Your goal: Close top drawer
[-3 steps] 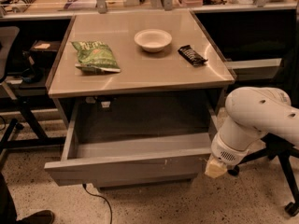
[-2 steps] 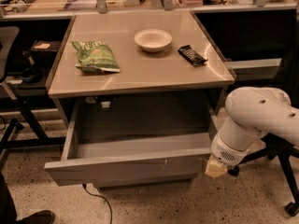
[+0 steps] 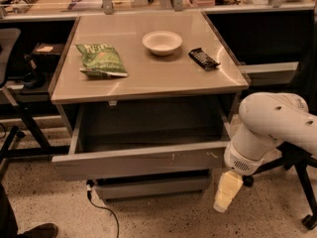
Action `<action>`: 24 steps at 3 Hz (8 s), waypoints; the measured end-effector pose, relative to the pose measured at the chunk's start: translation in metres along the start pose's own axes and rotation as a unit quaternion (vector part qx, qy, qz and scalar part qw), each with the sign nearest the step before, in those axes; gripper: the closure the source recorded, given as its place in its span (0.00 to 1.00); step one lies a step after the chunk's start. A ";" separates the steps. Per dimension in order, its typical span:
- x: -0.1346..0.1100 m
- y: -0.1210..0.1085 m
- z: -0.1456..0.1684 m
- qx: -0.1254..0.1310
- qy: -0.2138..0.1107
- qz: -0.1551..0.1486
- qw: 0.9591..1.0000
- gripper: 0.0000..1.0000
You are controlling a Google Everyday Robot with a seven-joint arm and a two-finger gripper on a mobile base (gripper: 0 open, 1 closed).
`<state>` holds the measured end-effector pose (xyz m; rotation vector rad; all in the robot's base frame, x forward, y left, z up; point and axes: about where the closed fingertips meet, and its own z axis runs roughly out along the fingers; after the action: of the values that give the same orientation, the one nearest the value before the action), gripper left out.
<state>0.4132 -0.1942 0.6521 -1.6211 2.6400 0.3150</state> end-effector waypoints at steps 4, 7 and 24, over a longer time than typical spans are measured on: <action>0.000 0.000 0.000 0.000 0.000 0.000 1.000 0.66; -0.043 -0.044 -0.003 0.055 -0.018 -0.011 0.998 1.00; -0.121 -0.139 0.003 0.078 -0.045 -0.032 0.995 0.57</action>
Offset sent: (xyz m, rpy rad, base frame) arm 0.0000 0.0000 0.0000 0.0000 0.0000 0.0000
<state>0.5910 -0.1477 0.6425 -1.6000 2.4716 0.1696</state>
